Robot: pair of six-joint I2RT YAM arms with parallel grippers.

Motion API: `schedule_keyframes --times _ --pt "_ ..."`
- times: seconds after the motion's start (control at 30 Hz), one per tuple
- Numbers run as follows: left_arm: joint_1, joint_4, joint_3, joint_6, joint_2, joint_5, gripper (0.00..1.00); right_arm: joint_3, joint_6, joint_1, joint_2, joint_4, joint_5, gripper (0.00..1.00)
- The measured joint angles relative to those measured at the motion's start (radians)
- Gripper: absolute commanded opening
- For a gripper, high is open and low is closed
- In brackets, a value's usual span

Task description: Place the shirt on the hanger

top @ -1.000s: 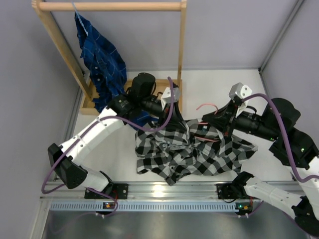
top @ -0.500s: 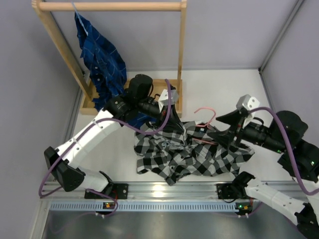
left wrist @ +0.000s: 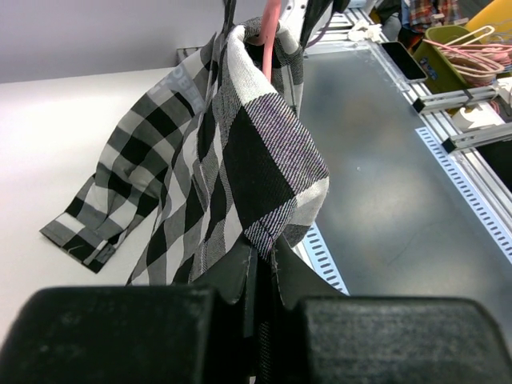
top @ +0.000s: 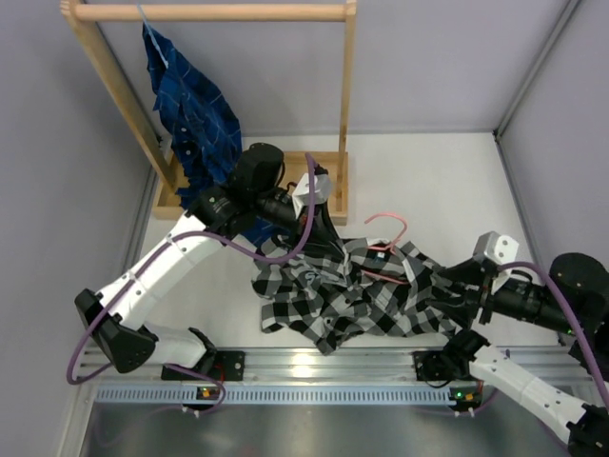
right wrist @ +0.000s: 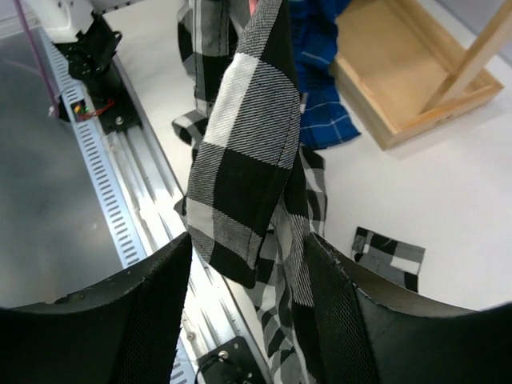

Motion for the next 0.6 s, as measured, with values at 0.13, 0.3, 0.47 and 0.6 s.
schedule_keyframes --times 0.13,0.3,0.47,0.6 --pt "0.000 -0.002 0.000 -0.002 -0.006 0.030 0.00 -0.032 -0.014 0.000 0.042 0.005 -0.060 0.48" --pt "0.000 -0.002 0.000 -0.001 -0.018 0.049 0.00 -0.036 -0.032 0.000 0.106 0.029 -0.098 0.43" --pt "0.000 -0.003 0.000 0.002 -0.031 0.054 0.00 -0.048 -0.053 0.000 0.137 0.040 -0.110 0.01" --pt "0.005 -0.003 0.001 0.002 -0.033 0.046 0.00 -0.049 -0.058 0.000 0.134 0.044 -0.124 0.00"
